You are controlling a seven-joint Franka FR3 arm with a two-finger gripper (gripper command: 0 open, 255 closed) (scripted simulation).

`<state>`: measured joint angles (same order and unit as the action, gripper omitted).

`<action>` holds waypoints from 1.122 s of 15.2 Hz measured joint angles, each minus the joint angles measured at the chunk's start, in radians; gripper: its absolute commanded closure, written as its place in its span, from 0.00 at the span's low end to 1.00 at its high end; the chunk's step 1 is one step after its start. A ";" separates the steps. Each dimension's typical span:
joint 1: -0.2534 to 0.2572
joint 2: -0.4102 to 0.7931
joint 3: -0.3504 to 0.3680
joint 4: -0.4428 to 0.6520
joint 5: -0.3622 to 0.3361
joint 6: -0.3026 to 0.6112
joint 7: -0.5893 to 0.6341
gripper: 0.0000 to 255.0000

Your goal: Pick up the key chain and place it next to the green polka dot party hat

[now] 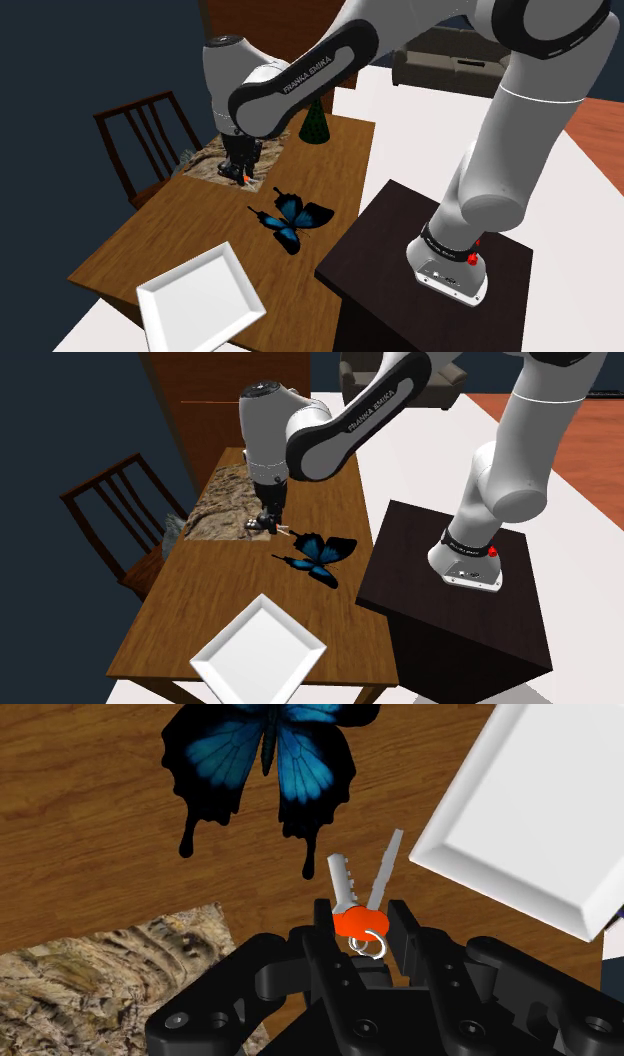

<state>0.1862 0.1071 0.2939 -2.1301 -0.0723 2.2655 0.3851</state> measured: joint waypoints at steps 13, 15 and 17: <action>-0.003 -0.075 0.003 0.099 0.033 -0.170 -0.025 1.00; -0.003 -0.085 0.003 0.115 0.037 -0.196 -0.028 1.00; -0.004 -0.094 0.003 0.133 0.040 -0.222 -0.030 1.00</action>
<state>0.1825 0.0134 0.2965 -1.9972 -0.0320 2.0440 0.3549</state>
